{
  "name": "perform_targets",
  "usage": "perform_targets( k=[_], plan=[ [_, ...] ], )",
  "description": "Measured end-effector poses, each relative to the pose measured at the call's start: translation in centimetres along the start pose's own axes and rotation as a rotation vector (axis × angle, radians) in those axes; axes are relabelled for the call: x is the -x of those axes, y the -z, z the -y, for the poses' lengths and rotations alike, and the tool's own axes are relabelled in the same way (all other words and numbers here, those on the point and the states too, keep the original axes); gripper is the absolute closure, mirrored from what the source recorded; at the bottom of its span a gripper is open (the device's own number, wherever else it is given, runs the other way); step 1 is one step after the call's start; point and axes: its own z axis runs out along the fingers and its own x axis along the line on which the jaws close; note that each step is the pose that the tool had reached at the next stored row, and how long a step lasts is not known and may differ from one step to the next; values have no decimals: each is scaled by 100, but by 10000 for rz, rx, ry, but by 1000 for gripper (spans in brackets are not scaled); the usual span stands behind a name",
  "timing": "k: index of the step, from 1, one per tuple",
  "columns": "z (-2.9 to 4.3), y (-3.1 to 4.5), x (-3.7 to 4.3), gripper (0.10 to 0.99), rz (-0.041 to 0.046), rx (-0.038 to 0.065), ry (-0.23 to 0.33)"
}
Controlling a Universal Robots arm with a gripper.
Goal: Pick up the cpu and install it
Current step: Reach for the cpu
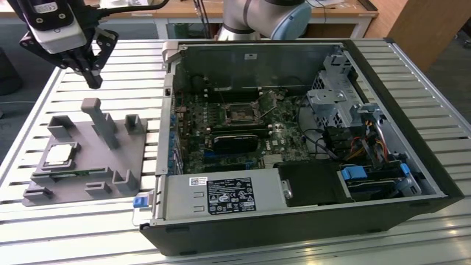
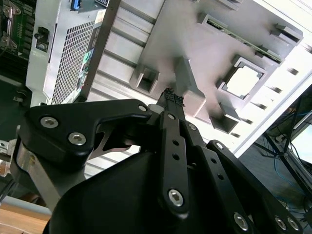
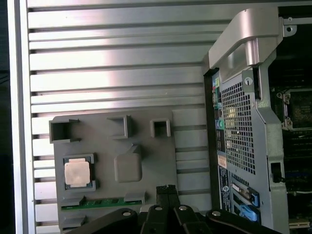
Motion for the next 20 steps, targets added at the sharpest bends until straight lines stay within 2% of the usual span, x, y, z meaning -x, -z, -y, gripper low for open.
perform_targets(
  k=[14,20],
  plan=[
    [8,-13,-101,980,0,0,-1],
    [18,-19,-222,980,0,0,0]
  ],
)
